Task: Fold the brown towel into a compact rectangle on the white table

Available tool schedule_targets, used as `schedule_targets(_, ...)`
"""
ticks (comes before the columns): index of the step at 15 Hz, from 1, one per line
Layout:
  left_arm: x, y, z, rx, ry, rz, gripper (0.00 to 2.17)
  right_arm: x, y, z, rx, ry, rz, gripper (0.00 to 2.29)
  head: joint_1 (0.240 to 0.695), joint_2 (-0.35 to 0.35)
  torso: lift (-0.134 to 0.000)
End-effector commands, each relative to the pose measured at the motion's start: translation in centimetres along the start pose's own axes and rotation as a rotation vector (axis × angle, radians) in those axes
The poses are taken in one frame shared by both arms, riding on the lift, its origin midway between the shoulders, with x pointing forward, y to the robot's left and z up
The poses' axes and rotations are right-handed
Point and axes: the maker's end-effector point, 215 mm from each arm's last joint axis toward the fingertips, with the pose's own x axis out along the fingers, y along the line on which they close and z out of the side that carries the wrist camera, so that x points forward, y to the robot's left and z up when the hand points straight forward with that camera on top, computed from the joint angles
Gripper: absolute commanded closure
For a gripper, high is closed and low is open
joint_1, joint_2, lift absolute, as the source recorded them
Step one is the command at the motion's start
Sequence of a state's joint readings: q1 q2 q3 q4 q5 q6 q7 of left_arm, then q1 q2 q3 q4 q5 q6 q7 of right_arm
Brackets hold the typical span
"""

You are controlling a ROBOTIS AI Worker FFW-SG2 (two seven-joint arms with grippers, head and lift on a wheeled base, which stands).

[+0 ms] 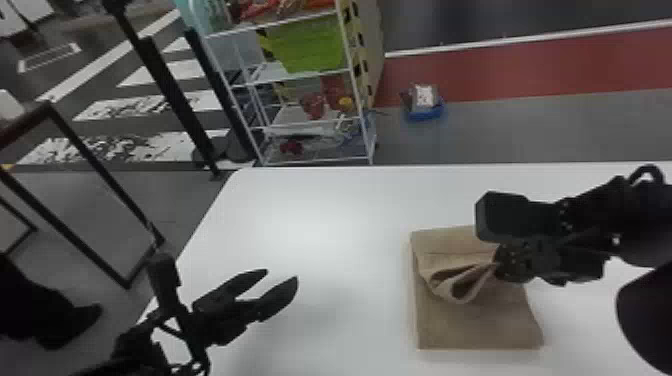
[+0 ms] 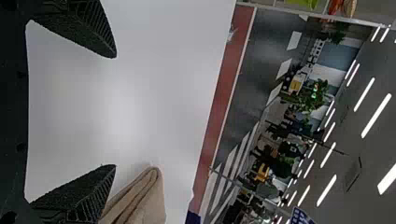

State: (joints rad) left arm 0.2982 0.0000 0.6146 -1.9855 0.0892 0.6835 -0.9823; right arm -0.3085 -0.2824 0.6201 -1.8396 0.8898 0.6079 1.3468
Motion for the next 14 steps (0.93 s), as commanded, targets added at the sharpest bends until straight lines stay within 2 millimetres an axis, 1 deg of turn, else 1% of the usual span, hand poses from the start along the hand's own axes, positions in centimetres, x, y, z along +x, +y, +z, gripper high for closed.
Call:
schedule_targets(1,1.0,-1.0,-0.8,0.009,0.028,-0.014,0.03,-1.9,-1.7,0.7,0.053,-0.049,-0.024,1.23,0.695,0.35,-0.124)
schedule_targets(3,2.8,-2.7,-1.8,0.021,0.056,-0.035,0.06,-3.5,-3.4,1.5,0.078,-0.089,-0.06,1.23,0.695,0.35,-0.124)
schedule_targets(4,3.6,-3.1,-2.2,0.03,0.069,-0.024,0.06,-4.2,-4.0,1.8,0.099,-0.108,-0.075,1.23,0.695,0.35,-0.124)
schedule_targets(5,4.6,-3.4,-2.7,0.049,0.09,0.0,0.06,-4.8,-4.5,2.0,0.125,-0.117,-0.087,1.23,0.695,0.346,-0.124)
schedule_targets(7,6.6,-3.7,-3.3,0.097,0.125,0.051,0.06,-5.9,-5.4,2.3,0.141,-0.139,-0.111,1.23,0.695,0.316,-0.124)
schedule_targets(8,7.7,-3.7,-3.6,0.118,0.144,0.068,0.05,-6.5,-5.9,2.1,0.153,-0.145,-0.124,1.23,0.695,0.306,-0.124)
schedule_targets(11,10.4,-4.3,-2.8,0.106,0.152,0.065,0.07,-7.1,-6.5,2.5,0.157,-0.16,-0.138,1.23,0.695,0.275,-0.124)
schedule_targets(13,12.1,-5.7,-2.1,0.152,0.136,0.064,0.07,-7.5,-6.6,2.4,0.176,-0.164,-0.145,1.23,0.695,0.251,-0.124)
schedule_targets(14,12.7,-5.9,-1.8,0.185,0.125,0.072,0.07,-7.6,-6.6,2.5,0.177,-0.165,-0.147,1.23,0.695,0.243,-0.124)
